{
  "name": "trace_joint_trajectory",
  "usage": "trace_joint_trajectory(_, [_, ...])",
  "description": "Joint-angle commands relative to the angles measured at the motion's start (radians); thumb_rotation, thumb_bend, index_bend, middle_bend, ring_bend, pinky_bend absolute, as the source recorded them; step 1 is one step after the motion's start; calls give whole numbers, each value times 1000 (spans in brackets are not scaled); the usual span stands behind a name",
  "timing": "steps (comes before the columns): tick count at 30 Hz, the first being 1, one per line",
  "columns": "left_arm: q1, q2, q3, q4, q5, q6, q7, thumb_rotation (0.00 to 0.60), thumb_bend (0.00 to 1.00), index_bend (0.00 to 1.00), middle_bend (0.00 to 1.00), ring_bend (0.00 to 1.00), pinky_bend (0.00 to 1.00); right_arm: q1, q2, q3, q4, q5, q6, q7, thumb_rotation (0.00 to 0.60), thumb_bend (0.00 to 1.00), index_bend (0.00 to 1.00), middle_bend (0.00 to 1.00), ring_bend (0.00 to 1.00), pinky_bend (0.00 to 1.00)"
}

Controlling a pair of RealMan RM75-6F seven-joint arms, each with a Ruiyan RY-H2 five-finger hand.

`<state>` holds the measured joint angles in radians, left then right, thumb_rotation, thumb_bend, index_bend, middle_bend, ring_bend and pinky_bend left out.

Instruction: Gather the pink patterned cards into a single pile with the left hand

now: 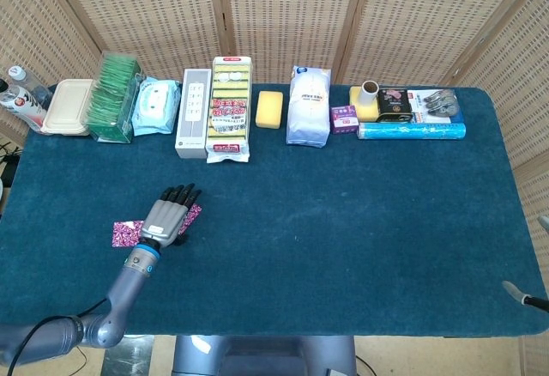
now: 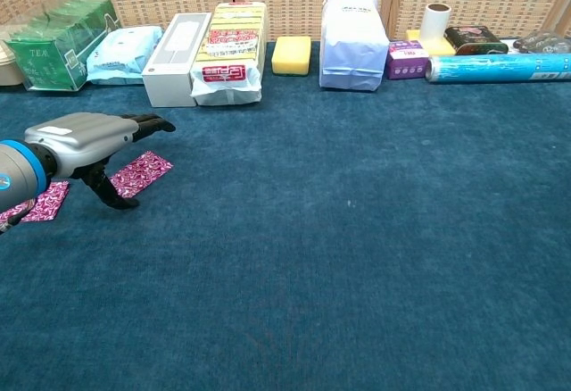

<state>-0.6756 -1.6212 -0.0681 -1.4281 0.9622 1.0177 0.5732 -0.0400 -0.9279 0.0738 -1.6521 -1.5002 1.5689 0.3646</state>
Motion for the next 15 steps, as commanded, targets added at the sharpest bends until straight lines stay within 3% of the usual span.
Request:
trace_joint_trajectory(1, [6,5,0,4,3,3,-7,600,226,0,0,0,73,0,0,0,0,0,0,0,600,0,44,0,0,0])
trace_joint_trajectory(15, [31,41,-19,60,6,-21,-90,600,226,0,0,0,73,4,-2,-3,-5,-4,-5,-15,600,0,44,0,0,0])
